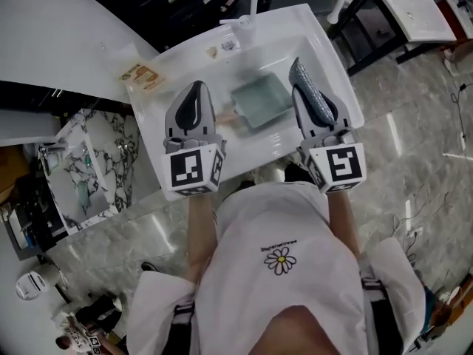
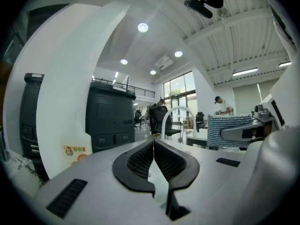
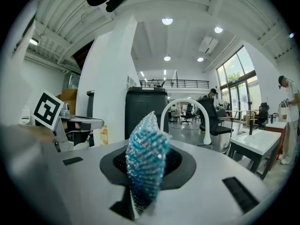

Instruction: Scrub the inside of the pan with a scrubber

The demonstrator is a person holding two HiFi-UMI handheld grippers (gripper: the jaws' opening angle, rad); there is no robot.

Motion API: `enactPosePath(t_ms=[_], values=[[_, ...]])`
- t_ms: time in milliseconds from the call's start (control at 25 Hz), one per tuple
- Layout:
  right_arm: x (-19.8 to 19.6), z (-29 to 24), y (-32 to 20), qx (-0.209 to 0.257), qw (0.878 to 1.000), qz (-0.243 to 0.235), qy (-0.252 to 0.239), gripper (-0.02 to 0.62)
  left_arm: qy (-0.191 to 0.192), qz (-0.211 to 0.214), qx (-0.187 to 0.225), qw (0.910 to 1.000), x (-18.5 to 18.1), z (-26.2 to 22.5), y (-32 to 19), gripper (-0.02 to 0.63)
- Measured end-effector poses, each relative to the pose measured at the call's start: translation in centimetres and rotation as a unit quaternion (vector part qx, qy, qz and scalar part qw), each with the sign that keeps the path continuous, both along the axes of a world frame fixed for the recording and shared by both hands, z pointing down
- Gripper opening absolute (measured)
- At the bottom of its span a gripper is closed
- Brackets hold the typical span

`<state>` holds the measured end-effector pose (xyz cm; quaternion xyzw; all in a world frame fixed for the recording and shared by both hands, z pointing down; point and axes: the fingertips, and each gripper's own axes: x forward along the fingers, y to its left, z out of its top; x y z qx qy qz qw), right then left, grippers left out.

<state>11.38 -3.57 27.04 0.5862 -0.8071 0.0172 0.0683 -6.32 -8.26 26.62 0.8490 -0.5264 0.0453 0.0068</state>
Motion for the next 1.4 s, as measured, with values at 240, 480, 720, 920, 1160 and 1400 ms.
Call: enactPosePath(t_ms=[240, 480, 720, 920, 1160, 1400], values=[[0.6, 0.6, -1.0, -0.006, 1.000, -0.013, -0.004, 0.064, -0.010, -0.010, -0.017, 0.9998, 0.0, 0.9, -1.3, 0.017], [0.3, 1.3, -1.7, -0.016, 0.999, -0.029, -0.009, 0.064, -0.095, 0.115, -0.133, 0.9799, 1.3, 6.7, -3.3, 0.160], [-0.2, 2.8, -1.7, -0.037, 0.998, -0.043, -0.009, 0.064, -0.252, 0.250, -0.288, 0.8892, 0.3, 17.5, -0.7, 0.201], [-0.8, 4.0, -1.7, -0.058, 0.997, -0.056, 0.004, 0.064, -0.325, 0.294, -0.379, 0.8150, -1.5, 23.9, 1.9, 0.199], [-1.1, 5.3, -1.9, -0.072, 0.995, -0.065, 0.011, 0.064, -0.344, 0.313, -0.441, 0.7675, -2.4, 27.1, 3.1, 0.195], [-1.0, 6.5, -2.1, -0.088, 0.993, -0.070, 0.018, 0.064, -0.377, 0.320, -0.463, 0.7360, -2.9, 28.5, 3.8, 0.168]])
